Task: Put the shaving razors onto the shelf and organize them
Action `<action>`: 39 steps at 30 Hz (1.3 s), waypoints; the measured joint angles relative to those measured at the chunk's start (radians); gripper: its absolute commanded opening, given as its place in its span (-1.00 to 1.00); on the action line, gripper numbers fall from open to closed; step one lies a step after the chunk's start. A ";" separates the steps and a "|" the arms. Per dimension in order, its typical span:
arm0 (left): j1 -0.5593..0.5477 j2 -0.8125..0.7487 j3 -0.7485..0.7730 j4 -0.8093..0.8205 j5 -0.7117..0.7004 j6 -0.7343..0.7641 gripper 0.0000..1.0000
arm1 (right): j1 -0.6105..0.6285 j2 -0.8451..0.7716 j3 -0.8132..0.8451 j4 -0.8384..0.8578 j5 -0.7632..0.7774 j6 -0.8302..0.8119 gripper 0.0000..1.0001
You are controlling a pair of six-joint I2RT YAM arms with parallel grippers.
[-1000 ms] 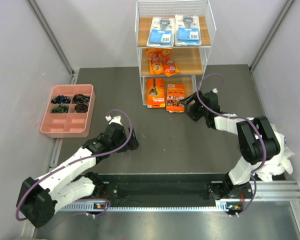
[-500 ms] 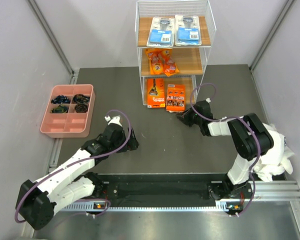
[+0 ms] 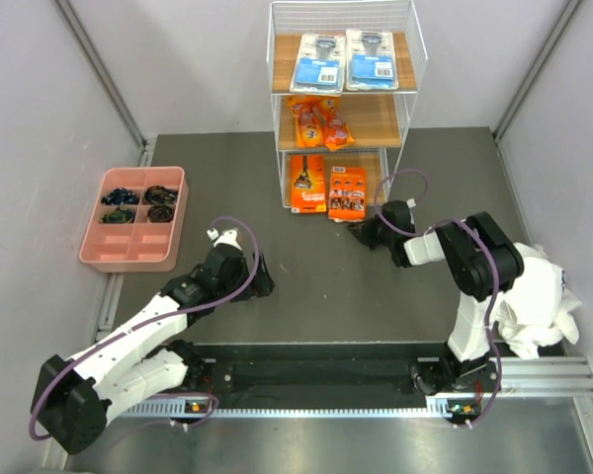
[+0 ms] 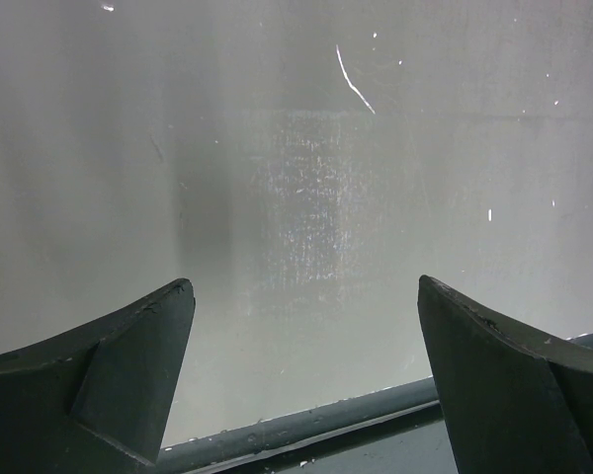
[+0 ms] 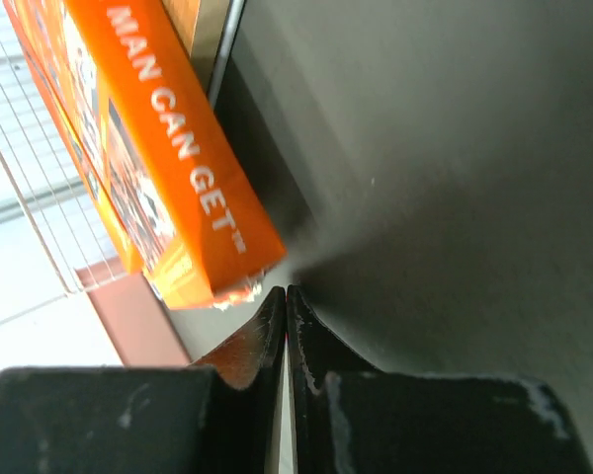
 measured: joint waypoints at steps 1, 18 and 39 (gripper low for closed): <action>0.000 0.000 0.000 0.000 0.000 0.000 0.98 | -0.005 0.006 0.005 0.003 0.000 0.005 -0.97; 0.000 0.014 0.000 0.000 0.001 0.002 0.98 | -0.051 0.071 0.113 -0.018 0.002 0.026 -0.98; 0.000 0.052 0.000 0.005 0.005 0.004 0.98 | -0.054 0.161 0.210 -0.004 -0.014 0.052 -0.98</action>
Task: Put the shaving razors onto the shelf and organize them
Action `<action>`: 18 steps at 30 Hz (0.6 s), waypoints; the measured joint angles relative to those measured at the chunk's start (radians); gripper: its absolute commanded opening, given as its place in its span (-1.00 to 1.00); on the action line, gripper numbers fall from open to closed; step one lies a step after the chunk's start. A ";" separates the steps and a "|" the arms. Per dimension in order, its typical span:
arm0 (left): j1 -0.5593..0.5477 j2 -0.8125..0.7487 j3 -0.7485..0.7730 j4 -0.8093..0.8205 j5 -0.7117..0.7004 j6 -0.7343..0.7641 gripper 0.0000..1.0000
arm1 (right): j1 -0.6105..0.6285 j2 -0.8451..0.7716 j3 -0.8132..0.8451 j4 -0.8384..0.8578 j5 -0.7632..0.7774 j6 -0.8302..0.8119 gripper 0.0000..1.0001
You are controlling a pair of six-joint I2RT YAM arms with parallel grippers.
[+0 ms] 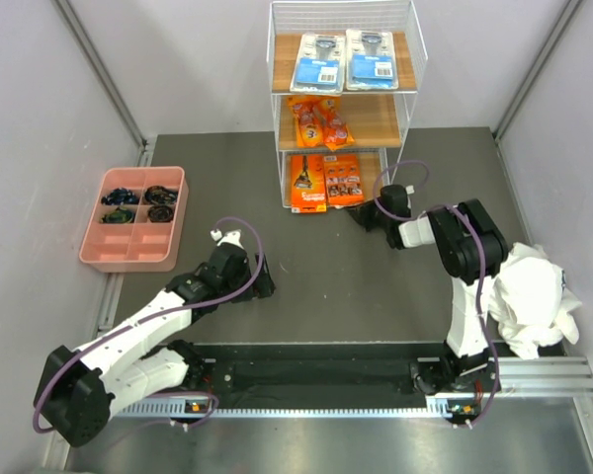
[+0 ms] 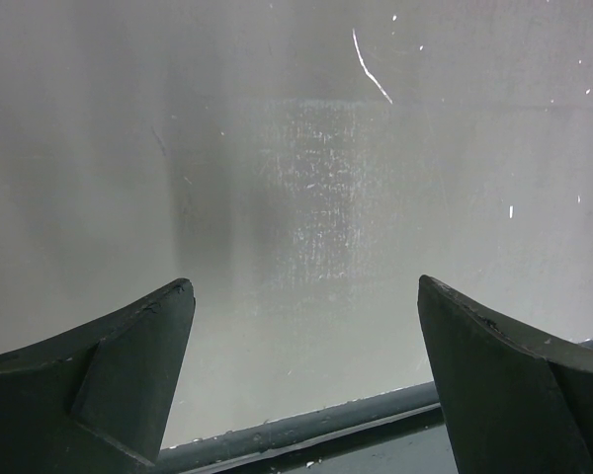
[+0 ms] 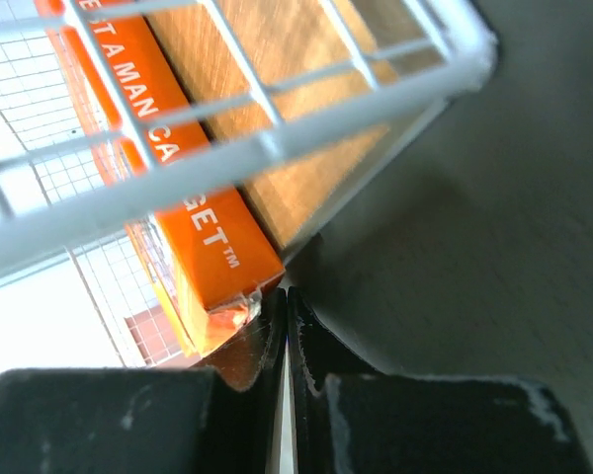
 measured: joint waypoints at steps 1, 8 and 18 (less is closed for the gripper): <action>0.000 0.000 0.000 0.001 0.000 0.000 0.98 | 0.000 0.004 0.005 0.002 -0.002 0.000 -0.98; 0.000 0.000 -0.002 0.004 0.003 0.000 0.98 | 0.004 0.018 0.040 -0.021 -0.013 0.000 -0.98; 0.000 0.000 -0.003 0.004 0.003 -0.001 0.98 | 0.012 0.018 0.037 -0.019 -0.011 0.011 -0.98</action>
